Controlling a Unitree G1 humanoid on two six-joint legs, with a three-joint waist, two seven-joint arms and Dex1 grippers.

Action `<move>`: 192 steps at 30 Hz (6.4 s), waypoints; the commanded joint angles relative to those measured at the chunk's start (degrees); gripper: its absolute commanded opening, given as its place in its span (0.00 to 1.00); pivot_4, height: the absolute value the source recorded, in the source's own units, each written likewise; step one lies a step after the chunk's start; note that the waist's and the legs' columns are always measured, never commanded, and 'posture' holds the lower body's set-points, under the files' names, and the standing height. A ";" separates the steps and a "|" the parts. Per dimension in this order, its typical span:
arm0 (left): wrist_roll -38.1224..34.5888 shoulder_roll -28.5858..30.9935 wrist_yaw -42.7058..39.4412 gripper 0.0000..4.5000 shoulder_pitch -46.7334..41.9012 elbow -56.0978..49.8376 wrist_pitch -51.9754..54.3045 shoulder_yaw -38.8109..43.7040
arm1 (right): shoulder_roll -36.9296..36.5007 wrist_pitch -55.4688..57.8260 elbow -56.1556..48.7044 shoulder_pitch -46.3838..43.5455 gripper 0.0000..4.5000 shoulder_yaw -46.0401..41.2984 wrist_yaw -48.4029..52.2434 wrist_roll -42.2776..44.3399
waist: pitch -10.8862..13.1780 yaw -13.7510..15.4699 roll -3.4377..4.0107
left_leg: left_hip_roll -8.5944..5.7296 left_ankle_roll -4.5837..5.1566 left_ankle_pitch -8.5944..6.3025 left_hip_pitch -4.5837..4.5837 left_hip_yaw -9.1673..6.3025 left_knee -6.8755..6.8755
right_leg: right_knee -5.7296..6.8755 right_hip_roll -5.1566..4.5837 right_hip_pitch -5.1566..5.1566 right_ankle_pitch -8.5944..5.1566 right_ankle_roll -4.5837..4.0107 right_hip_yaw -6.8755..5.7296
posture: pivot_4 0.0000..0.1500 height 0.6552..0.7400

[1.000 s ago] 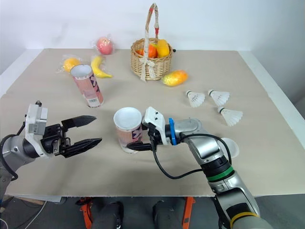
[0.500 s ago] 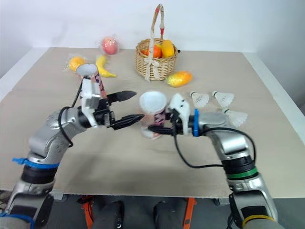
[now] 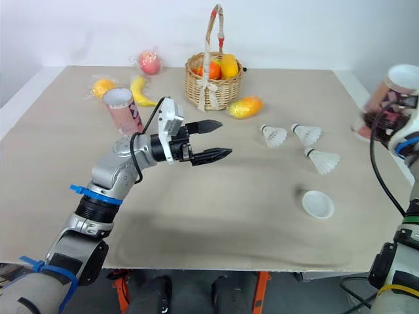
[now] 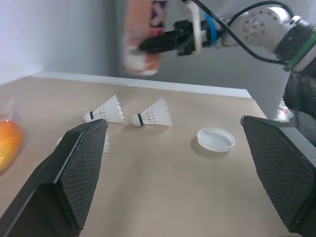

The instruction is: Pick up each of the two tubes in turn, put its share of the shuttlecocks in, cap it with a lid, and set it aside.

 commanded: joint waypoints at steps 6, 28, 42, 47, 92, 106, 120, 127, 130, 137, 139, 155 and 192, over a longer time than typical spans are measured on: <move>-0.17 -6.75 2.35 1.00 -3.26 1.69 -5.59 2.98 | -1.43 -9.09 20.88 -6.59 0.60 -0.45 -6.23 -1.91 | 0.00 -0.55 0.19 | -0.05 0.00 0.00 0.07 0.23 0.00 | 0.00 -0.03 -0.01 0.05 0.15 0.28 | 1.00 1.00; 0.33 -6.10 0.77 1.00 1.06 -4.88 -2.52 1.58 | -2.30 -5.23 22.96 -1.19 0.99 -1.98 2.90 2.37 | -0.01 -0.91 0.22 | -0.43 -0.02 0.02 0.17 0.40 0.04 | 0.00 -0.17 0.08 0.05 0.57 0.88 | 1.00 1.00; -0.49 0.60 13.47 1.00 10.09 -12.98 6.20 9.48 | 0.51 8.96 -29.97 29.62 0.99 -4.18 20.23 14.85 | -0.18 -1.68 0.51 | -0.39 -0.01 0.01 0.25 0.37 0.08 | 0.05 -0.14 0.11 -0.03 0.78 0.99 | 1.00 1.00; -1.14 5.37 21.61 1.00 24.58 -23.74 11.76 16.57 | 6.22 9.93 -47.61 24.88 0.99 2.34 21.70 22.23 | -0.16 -2.69 0.47 | -0.18 -0.08 0.05 0.40 0.32 0.13 | 0.10 0.06 0.19 0.07 1.01 0.98 | 1.00 1.00; 19.23 8.24 37.58 1.00 -5.18 38.86 -18.49 18.76 | 23.36 2.82 -52.68 16.48 0.99 23.26 11.71 10.43 | -0.08 -0.11 -0.06 | -0.17 0.01 0.44 -0.10 0.30 0.24 | -0.06 0.08 -0.07 0.60 1.00 0.81 | 1.00 1.00; 18.99 7.53 38.02 0.65 -10.67 51.09 -24.56 19.96 | 22.31 4.32 -54.58 17.74 1.00 22.21 10.83 10.83 | -0.08 -0.11 -0.06 | -0.20 0.01 0.44 -0.18 0.27 0.24 | -0.06 0.06 -0.12 0.59 1.01 0.76 | 1.00 1.00; 14.12 10.56 12.78 0.65 -2.45 20.09 -14.11 12.01 | 10.99 9.60 -62.83 26.77 1.00 11.64 16.21 17.01 | -0.08 0.43 -0.06 | -0.35 0.00 0.44 -0.34 0.16 0.24 | -0.07 -0.09 -0.19 0.69 0.81 0.64 | 1.00 1.00; 6.64 11.59 -4.80 0.65 5.54 -0.54 -3.54 4.06 | 1.71 12.93 -63.09 36.25 1.00 2.09 19.07 17.94 | -0.08 0.34 -0.05 | -0.57 0.03 0.44 -0.24 0.17 0.27 | -0.05 -0.32 -0.06 0.56 1.01 0.68 | 1.00 1.00; 8.31 10.53 -7.74 0.65 7.24 -1.22 -5.81 0.44 | -0.35 12.97 -59.01 38.98 1.00 -0.52 20.03 17.30 | -0.08 0.31 -0.04 | -0.55 0.14 0.50 -0.09 0.17 0.27 | -0.05 -0.28 0.06 0.44 1.24 0.68 | 1.00 1.00; 9.04 7.21 -9.86 0.65 7.16 1.33 -9.09 -2.29 | -1.06 12.98 -53.00 38.52 1.00 -3.03 21.91 18.93 | -0.08 0.20 -0.04 | -0.64 0.51 0.73 -0.05 0.23 0.27 | -0.04 -0.29 0.05 0.68 1.30 0.85 | 1.00 1.00; 8.52 6.91 -10.48 0.65 6.74 1.41 -8.53 -2.11 | -0.81 13.46 -53.55 38.12 1.00 -2.60 22.39 19.94 | -0.08 0.18 -0.04 | -0.64 0.53 0.74 -0.05 0.23 0.27 | -0.04 -0.28 0.05 0.70 1.31 0.85 | 1.00 1.00; 17.93 24.93 -21.45 0.65 1.17 5.01 -12.28 -3.90 | 7.25 7.60 -39.45 17.61 1.00 15.14 12.11 8.24 | -0.06 -1.24 -0.05 | -0.67 0.55 0.76 -0.10 0.26 0.23 | -0.04 -0.30 -0.05 0.69 1.31 0.90 | 1.00 1.00; 20.96 34.88 -33.53 0.64 8.31 -1.49 -7.27 -7.73 | 26.96 -17.21 0.76 -9.30 0.02 22.56 -1.12 -10.56 | -0.09 -2.42 0.03 | -0.65 0.58 0.74 -0.71 0.24 0.14 | 0.08 -0.33 -0.69 0.88 0.82 0.84 | 1.00 1.00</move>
